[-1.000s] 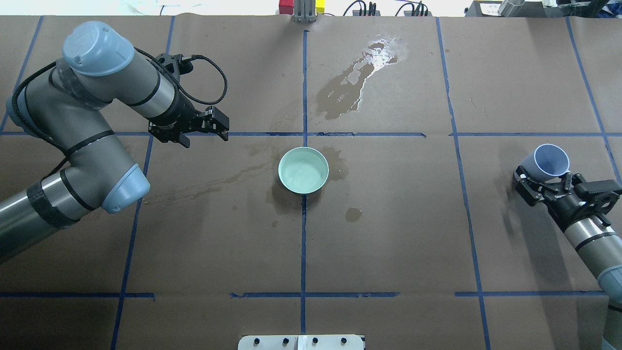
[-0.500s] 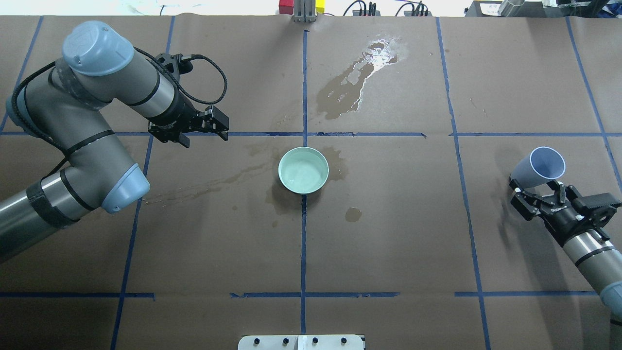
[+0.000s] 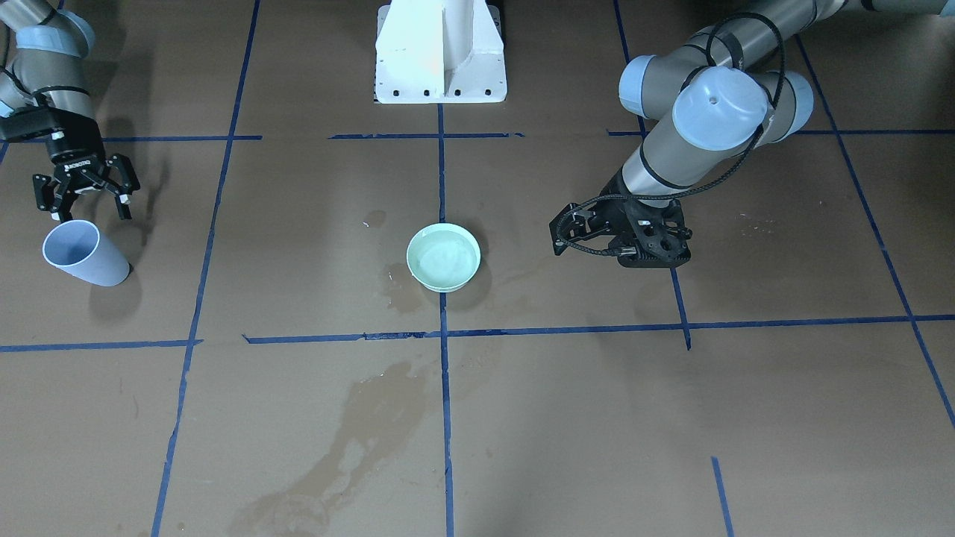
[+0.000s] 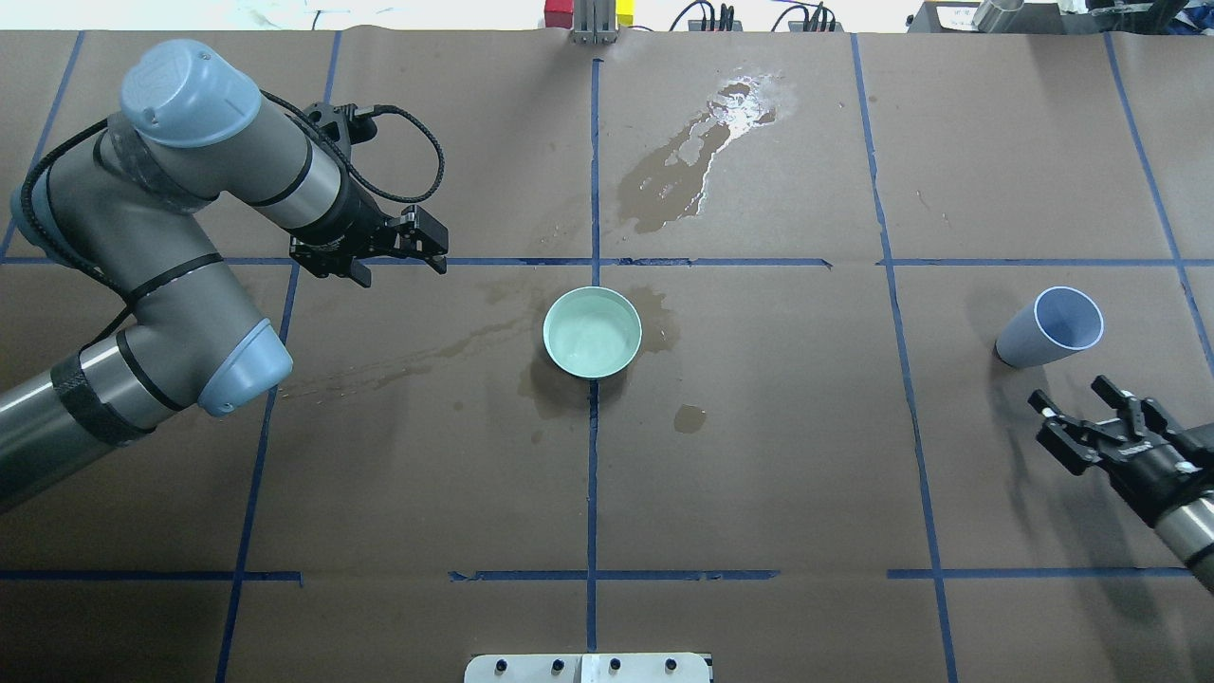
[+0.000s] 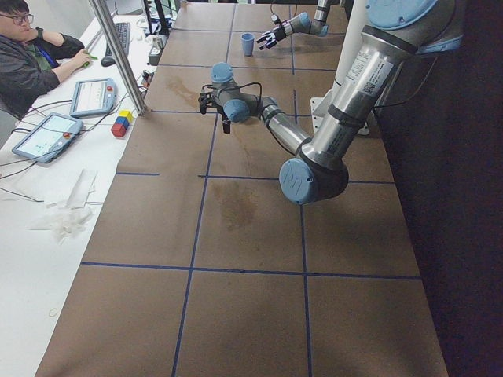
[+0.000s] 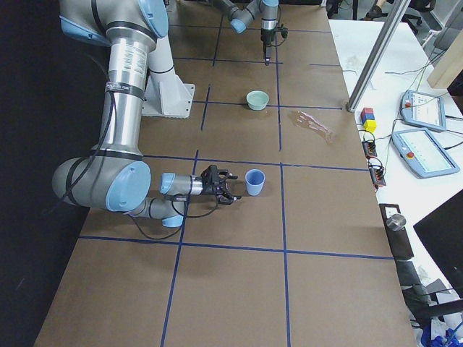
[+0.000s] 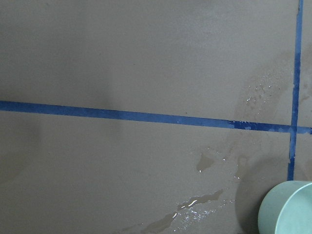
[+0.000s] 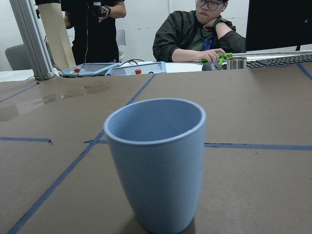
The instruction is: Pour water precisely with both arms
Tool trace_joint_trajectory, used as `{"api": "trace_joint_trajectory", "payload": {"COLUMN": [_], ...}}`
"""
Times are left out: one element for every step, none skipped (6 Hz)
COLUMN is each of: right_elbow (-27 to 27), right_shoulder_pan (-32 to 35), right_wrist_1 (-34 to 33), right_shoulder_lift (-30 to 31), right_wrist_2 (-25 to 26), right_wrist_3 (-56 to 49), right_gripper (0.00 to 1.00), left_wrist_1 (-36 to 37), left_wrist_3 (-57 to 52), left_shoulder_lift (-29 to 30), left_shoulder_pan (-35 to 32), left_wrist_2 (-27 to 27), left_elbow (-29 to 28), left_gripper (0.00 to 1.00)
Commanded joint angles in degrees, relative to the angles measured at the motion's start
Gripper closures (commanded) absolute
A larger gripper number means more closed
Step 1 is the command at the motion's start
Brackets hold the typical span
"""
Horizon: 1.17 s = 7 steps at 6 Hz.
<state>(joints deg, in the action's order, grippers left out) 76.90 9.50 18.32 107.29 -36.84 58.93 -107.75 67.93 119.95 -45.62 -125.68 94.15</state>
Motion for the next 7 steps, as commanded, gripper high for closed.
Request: {"api": "trace_joint_trajectory", "payload": {"right_elbow": [0.0, 0.0, 0.09, 0.17, -0.78, -1.31, -1.14], "right_shoulder_pan": [-0.45, -0.19, -0.01, 3.04, 12.9, 22.48, 33.46], "right_wrist_1": [7.05, 9.08, 9.54, 9.46, 8.93, 7.01, 3.17], "right_shoulder_lift": [6.24, 7.92, 8.11, 8.03, 7.59, 7.15, 5.58], "right_wrist_2": [-2.08, -2.7, -4.71, -8.82, -20.95, -30.99, -42.75], "right_wrist_3": [-0.13, -0.74, -1.09, -1.09, -1.09, -1.7, -3.36], "right_gripper": [0.0, 0.0, 0.0, 0.0, 0.0, 0.0, 0.0], "left_wrist_1": [0.0, 0.0, 0.0, -0.09, -0.09, -0.09, -0.09], "left_wrist_3": [0.01, 0.01, 0.35, 1.92, 2.03, 2.2, 2.2], "left_shoulder_lift": [0.02, 0.02, 0.2, 0.29, 0.46, 0.55, 0.81], "left_shoulder_pan": [0.0, 0.0, 0.09, 0.09, 0.09, 0.09, 0.09], "left_wrist_2": [0.0, 0.0, 0.26, 0.44, 0.61, 0.62, 0.7], "left_elbow": [0.06, 0.06, 0.06, 0.06, 0.06, 0.06, -0.02], "left_gripper": [0.0, 0.0, 0.0, 0.0, 0.0, 0.0, 0.0]}}
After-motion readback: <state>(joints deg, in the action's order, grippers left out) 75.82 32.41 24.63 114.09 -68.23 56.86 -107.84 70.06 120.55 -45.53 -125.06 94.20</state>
